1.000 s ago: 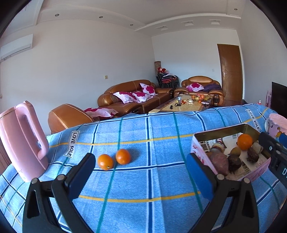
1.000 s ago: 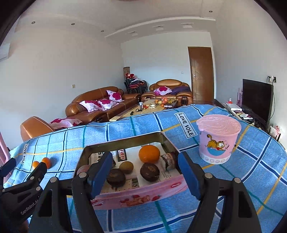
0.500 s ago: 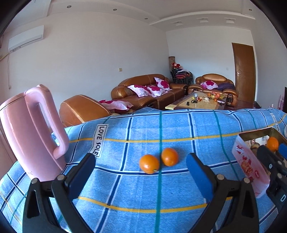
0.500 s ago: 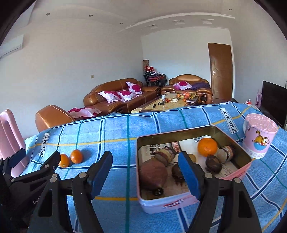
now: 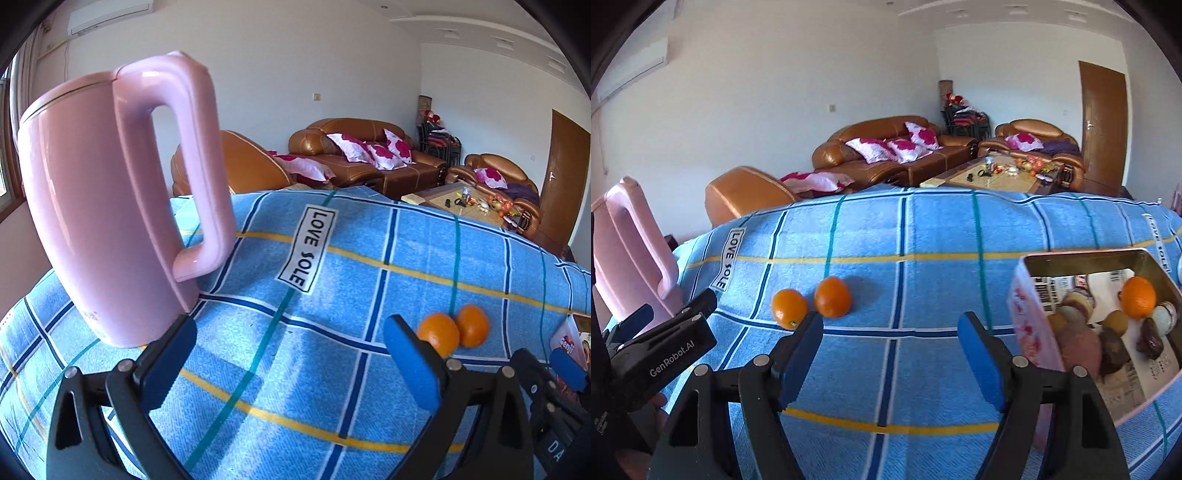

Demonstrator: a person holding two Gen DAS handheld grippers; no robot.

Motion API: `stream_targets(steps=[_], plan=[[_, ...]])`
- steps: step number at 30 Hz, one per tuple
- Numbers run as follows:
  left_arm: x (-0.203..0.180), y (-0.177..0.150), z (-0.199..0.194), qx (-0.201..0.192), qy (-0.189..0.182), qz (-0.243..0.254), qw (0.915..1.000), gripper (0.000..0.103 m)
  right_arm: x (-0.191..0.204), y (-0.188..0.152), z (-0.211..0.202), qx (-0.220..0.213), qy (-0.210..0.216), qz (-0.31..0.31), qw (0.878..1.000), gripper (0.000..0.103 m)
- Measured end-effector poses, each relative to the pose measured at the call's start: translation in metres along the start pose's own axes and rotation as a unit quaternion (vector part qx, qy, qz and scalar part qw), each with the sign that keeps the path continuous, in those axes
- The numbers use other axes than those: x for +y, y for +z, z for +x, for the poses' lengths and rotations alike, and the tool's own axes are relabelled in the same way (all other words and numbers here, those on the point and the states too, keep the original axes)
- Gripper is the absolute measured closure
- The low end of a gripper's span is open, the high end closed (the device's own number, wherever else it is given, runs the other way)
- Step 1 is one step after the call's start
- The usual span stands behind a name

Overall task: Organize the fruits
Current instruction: 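Close the left tool on one orange while the right tool grasps the other orange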

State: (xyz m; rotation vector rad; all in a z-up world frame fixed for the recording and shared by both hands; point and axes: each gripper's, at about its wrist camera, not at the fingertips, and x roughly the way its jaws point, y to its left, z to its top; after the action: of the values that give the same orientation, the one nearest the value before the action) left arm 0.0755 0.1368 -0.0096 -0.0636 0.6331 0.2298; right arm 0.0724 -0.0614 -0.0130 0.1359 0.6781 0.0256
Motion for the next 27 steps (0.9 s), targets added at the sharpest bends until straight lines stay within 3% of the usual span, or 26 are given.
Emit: stream_targets(steps=[5,13,15,18,19,20,27], plan=[[0.01,-0.002,0.007,0.018,0.003,-0.017,0.9997,0.0,0.014,0.012,0.039,0.049,0.012,-0.013,0.999,0.046],[0.004,-0.002,0.01,0.026,-0.003,-0.002,0.9997,0.0,0.032,0.028,0.073,0.078,0.032,-0.031,0.996,0.047],[0.003,0.001,0.013,0.028,-0.002,0.0,0.9996,0.0,0.034,0.026,0.083,0.103,0.038,-0.026,0.994,0.048],[0.0,0.002,0.015,0.031,-0.002,0.001,0.9995,0.0,0.032,0.027,0.084,0.104,0.037,-0.017,0.994,0.049],[0.0,0.002,0.016,0.031,-0.002,0.001,0.9995,0.0,0.033,0.026,0.084,0.104,0.031,-0.022,0.994,0.053],[0.0,0.002,0.016,0.031,-0.002,0.001,0.9995,0.0,0.034,0.026,0.083,0.105,0.028,-0.028,0.994,0.066],[-0.004,0.002,0.015,0.024,-0.008,0.01,0.9996,0.0,0.022,0.017,0.061,0.087,0.012,-0.02,0.996,0.069]])
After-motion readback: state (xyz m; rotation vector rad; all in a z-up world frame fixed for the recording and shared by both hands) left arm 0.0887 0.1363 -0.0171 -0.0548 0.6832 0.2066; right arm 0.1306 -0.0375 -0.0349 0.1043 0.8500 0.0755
